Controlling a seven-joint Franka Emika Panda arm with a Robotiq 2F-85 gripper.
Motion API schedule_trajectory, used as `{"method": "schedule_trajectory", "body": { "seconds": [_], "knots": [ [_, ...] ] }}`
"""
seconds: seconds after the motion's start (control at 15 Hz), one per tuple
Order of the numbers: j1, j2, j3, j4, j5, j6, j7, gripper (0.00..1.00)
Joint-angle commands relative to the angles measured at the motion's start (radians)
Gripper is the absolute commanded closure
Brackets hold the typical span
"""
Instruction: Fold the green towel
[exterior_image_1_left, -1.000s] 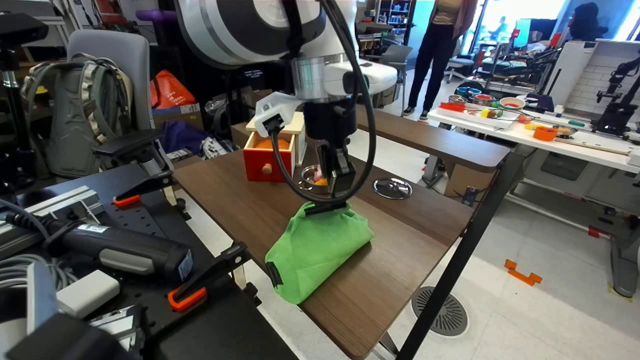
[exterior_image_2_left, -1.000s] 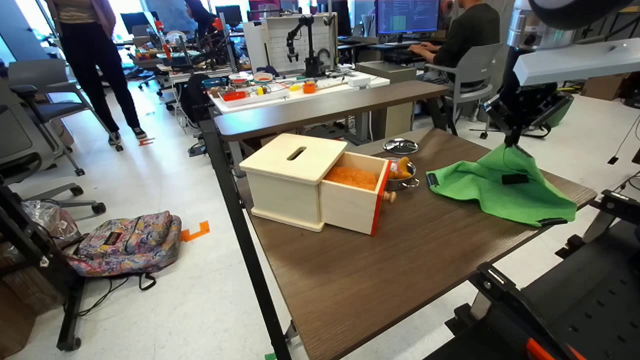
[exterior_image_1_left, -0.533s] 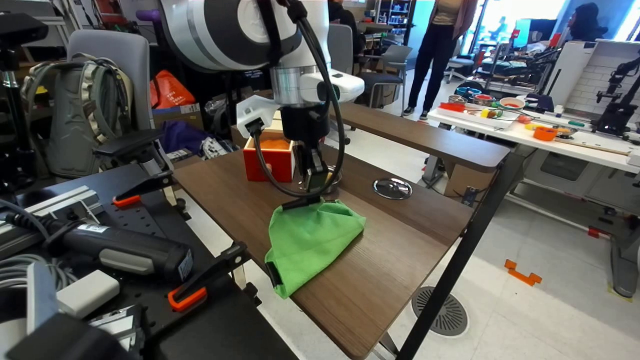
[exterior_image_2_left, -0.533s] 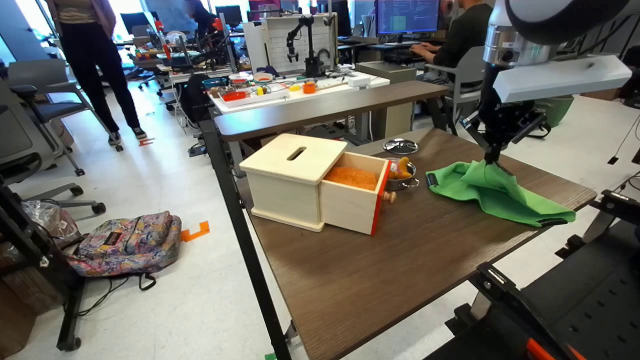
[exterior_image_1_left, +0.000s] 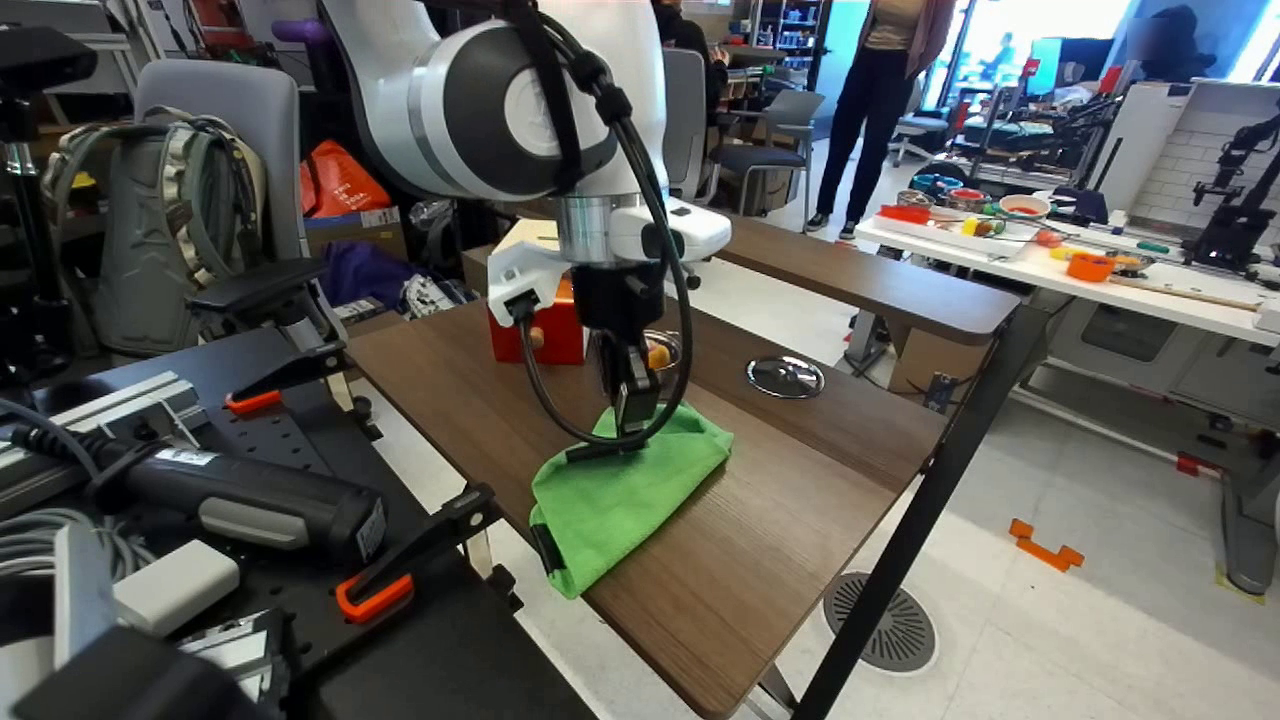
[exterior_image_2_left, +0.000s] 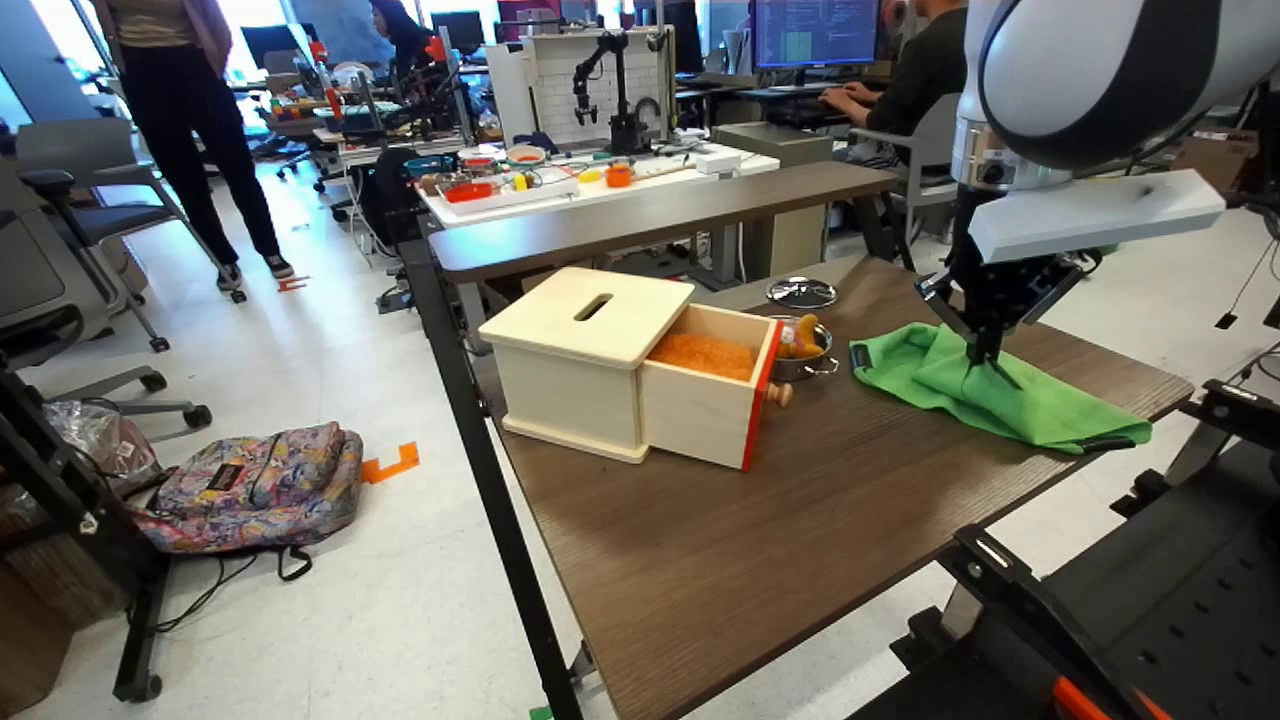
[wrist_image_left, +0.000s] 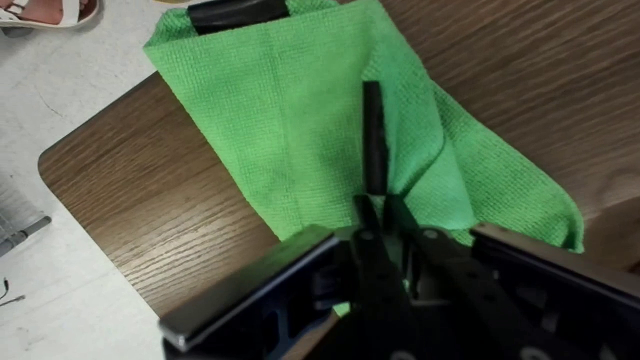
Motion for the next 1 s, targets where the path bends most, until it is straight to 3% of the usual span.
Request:
{"method": "schedule_trajectory", "body": {
  "seconds": [0.0, 0.33, 0.53, 0.73, 0.8, 0.93],
  "knots": [
    [0.035, 0.034, -0.036, 0.04, -0.001, -0.025, 0.018, 0.57],
    [0.009, -0.045, -0.026, -0.005, 0.007, -0.049, -0.024, 0.21],
    [-0.022, -0.183, -0.019, -0.097, 0.005, -0.061, -0.068, 0.01],
    [-0.088, -0.309, 0.01, -0.144, 0.014, -0.108, -0.143, 0.0],
    [-0.052, -0.194, -0.005, -0.081, -0.015, -0.067, -0.067, 0.0],
    [-0.094, -0.27, 0.012, -0.112, -0.017, -0.095, -0.103, 0.0]
  ]
}}
